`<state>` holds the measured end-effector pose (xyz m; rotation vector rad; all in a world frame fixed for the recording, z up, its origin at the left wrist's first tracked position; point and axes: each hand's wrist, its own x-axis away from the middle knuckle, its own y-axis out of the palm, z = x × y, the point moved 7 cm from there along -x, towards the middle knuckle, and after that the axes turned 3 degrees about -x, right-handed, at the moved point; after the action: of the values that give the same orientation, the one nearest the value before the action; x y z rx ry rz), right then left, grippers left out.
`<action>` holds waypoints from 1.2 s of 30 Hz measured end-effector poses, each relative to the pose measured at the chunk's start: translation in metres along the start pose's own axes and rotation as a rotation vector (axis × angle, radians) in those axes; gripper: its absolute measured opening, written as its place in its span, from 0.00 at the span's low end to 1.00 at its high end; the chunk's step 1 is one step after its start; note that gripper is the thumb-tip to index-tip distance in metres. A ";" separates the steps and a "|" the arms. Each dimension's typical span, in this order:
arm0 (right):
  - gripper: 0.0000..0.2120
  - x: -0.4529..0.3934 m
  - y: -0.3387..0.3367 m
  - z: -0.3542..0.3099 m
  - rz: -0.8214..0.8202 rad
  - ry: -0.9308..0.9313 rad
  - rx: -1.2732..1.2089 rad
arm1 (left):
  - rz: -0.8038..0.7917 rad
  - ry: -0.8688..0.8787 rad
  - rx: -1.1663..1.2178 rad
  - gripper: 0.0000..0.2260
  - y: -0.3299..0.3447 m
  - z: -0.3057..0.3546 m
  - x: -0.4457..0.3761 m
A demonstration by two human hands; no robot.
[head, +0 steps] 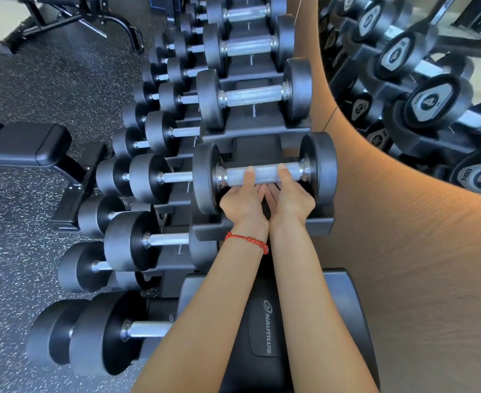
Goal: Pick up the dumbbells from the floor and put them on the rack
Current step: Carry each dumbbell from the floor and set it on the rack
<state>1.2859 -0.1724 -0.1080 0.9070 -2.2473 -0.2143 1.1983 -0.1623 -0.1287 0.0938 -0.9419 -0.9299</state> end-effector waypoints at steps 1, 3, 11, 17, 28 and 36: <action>0.09 0.001 -0.001 -0.001 -0.002 -0.008 0.002 | -0.005 0.007 -0.005 0.07 0.000 0.000 0.001; 0.08 0.003 -0.001 -0.002 -0.010 -0.024 0.009 | -0.014 0.023 -0.024 0.08 -0.001 0.001 0.003; 0.06 0.017 -0.008 -0.007 -0.016 -0.072 0.105 | -0.043 0.051 -0.116 0.12 -0.006 -0.002 0.014; 0.13 0.027 -0.015 -0.005 -0.029 -0.090 0.156 | -0.052 0.043 -0.103 0.06 -0.014 0.000 0.026; 0.12 0.052 -0.025 -0.009 -0.158 -0.214 0.486 | -0.071 0.351 -0.332 0.08 -0.045 0.021 0.049; 0.09 0.081 -0.013 0.015 -0.317 -0.291 0.709 | -0.078 0.407 -0.410 0.05 -0.096 0.053 0.059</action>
<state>1.2417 -0.2374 -0.0802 1.6975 -2.4686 0.3625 1.1122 -0.2483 -0.1002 -0.0300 -0.3635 -1.1080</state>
